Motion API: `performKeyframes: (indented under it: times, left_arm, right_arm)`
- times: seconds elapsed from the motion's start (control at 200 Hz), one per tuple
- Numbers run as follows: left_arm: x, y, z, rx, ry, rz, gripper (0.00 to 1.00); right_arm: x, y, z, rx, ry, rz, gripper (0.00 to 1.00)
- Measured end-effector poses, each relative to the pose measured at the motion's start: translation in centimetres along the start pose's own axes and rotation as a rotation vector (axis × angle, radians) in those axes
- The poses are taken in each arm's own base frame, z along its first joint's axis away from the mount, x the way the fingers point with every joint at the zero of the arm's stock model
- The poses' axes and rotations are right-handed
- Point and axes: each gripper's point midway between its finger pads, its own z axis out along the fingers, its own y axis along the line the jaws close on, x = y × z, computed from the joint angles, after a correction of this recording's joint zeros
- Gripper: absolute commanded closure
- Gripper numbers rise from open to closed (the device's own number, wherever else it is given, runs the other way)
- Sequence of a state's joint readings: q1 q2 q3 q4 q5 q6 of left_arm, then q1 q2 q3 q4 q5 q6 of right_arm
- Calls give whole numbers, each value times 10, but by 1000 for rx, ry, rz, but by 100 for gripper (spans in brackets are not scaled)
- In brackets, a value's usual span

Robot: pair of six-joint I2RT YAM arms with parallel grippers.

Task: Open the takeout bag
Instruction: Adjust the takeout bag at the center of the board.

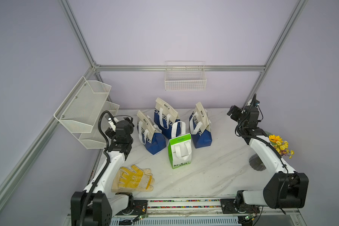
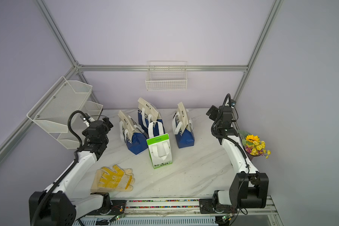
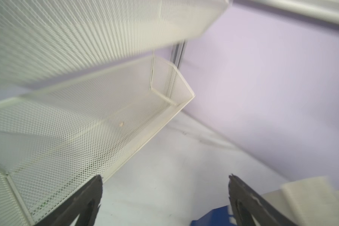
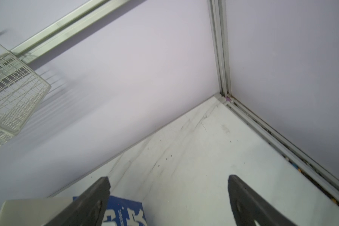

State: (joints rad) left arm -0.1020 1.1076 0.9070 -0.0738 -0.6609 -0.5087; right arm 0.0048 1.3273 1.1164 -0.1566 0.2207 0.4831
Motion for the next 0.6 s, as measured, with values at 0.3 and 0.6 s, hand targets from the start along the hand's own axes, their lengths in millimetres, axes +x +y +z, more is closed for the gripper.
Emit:
performKeyframes:
  times: [0.3,0.6]
  left_arm:
    - [144,-97,-141,400,409,330,8]
    - [130,-89,-197,598,539,213,22]
  right_arm:
    - [136,70,-107,-122,329,-236,6]
    - [126,47,-151,-70,343,-255,28]
